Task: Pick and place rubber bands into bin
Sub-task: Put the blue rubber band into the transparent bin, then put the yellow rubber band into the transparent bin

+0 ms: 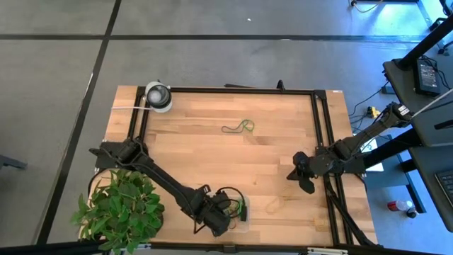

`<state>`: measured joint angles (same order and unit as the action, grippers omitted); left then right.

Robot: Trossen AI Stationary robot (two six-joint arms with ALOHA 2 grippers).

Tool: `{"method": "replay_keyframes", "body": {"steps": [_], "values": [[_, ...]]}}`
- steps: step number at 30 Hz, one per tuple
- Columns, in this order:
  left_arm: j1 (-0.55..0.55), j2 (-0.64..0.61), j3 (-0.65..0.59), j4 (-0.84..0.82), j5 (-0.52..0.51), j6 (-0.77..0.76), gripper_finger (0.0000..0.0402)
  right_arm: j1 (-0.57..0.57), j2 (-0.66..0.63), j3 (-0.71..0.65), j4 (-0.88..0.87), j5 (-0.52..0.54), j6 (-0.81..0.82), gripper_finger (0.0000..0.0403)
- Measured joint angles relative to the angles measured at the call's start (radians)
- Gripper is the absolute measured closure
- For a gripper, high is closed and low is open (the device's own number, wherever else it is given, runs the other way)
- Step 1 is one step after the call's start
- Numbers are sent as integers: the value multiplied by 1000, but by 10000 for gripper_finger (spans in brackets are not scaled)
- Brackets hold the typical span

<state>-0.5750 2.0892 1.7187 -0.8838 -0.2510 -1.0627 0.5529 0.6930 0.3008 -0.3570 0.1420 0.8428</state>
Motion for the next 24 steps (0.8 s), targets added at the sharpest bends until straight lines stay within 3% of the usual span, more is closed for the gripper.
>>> {"method": "replay_keyframes", "body": {"steps": [8,12,20,24], "values": [[32,-58,0,-35,-141,-9,258,0,11,111,24,-6,-275,312],[66,-111,0,-177,-237,-74,241,0,72,199,-28,-5,-431,285],[133,-227,-25,-235,-313,127,246,0,397,336,-310,-59,-361,275],[151,-307,-127,-180,-327,195,246,0,579,388,-340,-81,-309,275]]}}
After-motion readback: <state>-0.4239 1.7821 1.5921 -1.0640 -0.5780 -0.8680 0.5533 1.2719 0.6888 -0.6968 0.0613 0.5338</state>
